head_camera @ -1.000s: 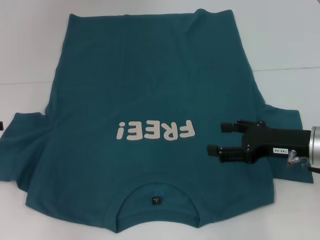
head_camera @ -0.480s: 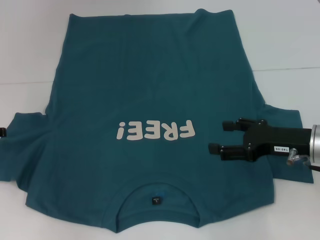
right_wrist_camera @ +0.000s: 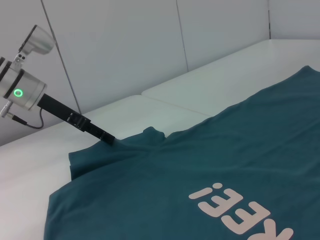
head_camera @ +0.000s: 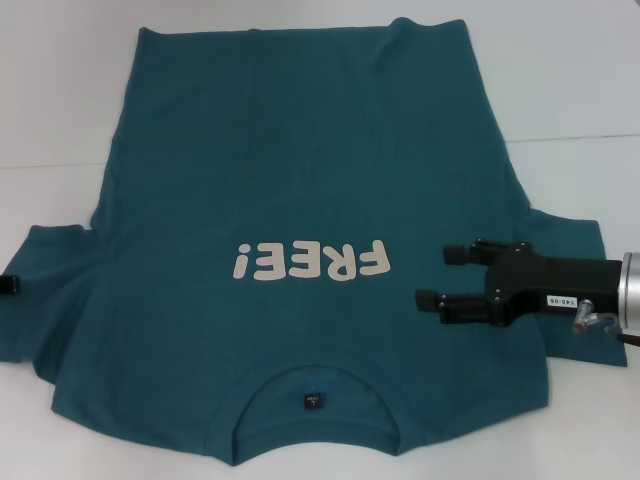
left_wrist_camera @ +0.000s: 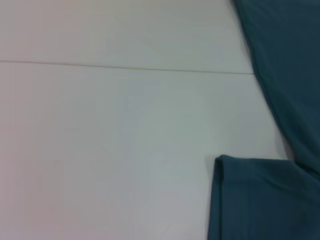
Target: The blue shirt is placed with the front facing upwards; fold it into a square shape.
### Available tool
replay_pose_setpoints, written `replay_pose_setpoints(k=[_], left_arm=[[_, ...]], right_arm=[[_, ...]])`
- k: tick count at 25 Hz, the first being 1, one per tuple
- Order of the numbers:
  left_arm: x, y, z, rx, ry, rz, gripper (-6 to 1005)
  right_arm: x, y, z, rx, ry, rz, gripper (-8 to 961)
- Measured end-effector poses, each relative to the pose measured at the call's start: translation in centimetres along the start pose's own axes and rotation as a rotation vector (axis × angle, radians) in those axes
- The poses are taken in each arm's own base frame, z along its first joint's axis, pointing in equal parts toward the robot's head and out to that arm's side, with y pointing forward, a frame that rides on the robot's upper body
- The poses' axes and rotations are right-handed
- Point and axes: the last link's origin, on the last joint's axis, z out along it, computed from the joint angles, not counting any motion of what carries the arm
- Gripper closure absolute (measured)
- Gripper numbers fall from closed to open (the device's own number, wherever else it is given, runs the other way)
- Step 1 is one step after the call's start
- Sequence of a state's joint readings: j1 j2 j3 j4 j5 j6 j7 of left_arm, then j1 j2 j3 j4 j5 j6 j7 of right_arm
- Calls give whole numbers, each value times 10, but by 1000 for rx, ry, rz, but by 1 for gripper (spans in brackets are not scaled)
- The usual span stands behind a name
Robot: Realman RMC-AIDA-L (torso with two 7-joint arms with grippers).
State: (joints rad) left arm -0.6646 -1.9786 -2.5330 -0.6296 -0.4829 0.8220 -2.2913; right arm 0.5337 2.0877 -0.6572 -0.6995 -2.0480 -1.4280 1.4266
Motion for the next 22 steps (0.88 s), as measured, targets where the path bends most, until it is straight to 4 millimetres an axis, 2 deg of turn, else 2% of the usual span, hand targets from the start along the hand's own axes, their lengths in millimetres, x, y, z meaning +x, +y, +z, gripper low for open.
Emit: replay_pose_setpoints(k=[9, 15, 22], left_arm=[[-3, 5, 5, -1, -14, 21, 327], [0, 13, 4, -8, 11, 47, 398], [-1, 19, 4, -17, 12, 78, 688]], right_arm=[[0, 1, 1, -6, 2, 0, 13], [0, 1, 1, -8, 5, 8, 12], [1, 2, 2, -14, 12, 12, 12]])
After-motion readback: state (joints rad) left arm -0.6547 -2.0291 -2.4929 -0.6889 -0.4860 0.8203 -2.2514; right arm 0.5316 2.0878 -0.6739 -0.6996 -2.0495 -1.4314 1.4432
